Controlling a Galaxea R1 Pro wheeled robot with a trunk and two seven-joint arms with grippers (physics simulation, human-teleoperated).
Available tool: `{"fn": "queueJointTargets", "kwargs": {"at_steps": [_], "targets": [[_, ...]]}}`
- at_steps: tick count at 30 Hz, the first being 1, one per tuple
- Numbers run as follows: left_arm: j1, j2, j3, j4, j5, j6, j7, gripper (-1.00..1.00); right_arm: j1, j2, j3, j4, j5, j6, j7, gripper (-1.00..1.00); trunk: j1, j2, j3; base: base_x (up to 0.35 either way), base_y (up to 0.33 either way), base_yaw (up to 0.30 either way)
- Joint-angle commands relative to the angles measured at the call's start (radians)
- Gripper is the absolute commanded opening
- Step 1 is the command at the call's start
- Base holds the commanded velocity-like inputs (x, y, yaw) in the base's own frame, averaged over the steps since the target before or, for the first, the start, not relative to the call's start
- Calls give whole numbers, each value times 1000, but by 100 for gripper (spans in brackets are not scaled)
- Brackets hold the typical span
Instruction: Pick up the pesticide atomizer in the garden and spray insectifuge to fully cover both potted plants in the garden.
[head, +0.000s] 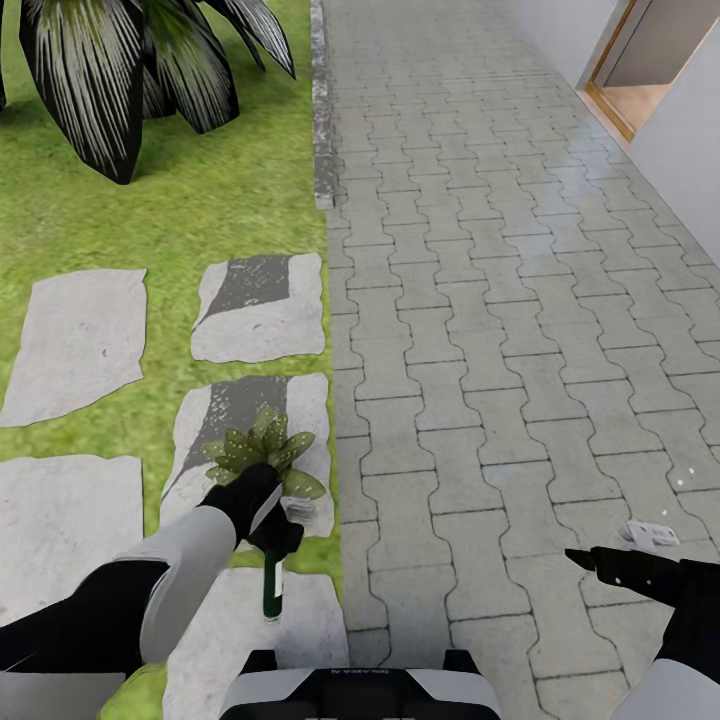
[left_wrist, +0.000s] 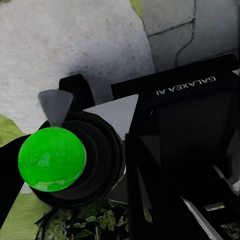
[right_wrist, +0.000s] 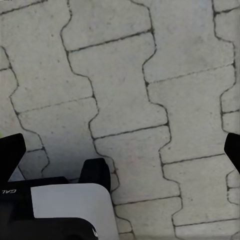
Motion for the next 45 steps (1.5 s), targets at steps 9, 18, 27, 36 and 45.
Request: {"fn": "queueJointTargets", "kwargs": {"at_steps": [9, 18, 27, 36, 45], "targets": [[-57, -1, 3, -2, -10, 5, -8, -100, -1, 1, -2, -1, 5, 6, 7, 100, 0, 0, -1, 0, 0, 0], [-121, -1, 3, -1, -7, 5, -8, -100, -1, 1, -2, -1, 5, 6, 7, 100, 0, 0, -1, 0, 0, 0], [-126, -1, 2, 0, -3, 5, -8, -100, -1, 1, -2, -1, 4, 6, 7, 100, 0, 0, -1, 0, 0, 0], [-77, 2, 0, -1, -4, 4, -10, -100, -1, 1, 0, -2, 5, 6, 6, 100, 0, 0, -1, -74, -58, 0], [-71, 0, -1, -1, -8, 4, -1, -100, -1, 1, -1, -3, 5, 6, 7, 100, 0, 0, 4, -46, -35, 0]]}}
